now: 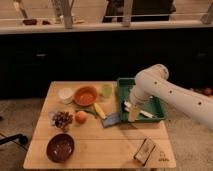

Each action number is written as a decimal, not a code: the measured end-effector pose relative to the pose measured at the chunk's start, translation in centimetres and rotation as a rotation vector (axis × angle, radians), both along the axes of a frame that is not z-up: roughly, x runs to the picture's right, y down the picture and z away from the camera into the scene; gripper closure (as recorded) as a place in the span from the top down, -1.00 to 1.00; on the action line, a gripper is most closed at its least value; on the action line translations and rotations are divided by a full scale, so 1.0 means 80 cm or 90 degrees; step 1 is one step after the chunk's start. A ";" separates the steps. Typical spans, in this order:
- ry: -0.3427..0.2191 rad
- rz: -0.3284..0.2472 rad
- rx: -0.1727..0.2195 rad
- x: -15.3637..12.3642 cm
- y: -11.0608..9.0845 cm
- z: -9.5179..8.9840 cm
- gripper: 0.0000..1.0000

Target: Place brush in table surface

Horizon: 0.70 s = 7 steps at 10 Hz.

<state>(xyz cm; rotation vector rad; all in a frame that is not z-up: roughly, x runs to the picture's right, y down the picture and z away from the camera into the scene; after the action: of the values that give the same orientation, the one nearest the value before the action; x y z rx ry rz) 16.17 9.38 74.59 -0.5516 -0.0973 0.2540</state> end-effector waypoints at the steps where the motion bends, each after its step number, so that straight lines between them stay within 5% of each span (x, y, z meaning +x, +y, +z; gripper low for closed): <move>1: 0.011 0.027 0.010 0.021 -0.011 0.013 0.60; 4: 0.036 0.081 0.024 0.040 -0.035 0.050 0.60; 7: 0.054 0.114 0.020 0.042 -0.031 0.093 0.60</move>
<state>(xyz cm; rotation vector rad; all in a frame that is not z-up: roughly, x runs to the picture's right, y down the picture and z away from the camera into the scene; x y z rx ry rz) 19.57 6.90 82.00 -0.5002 -0.0682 0.4498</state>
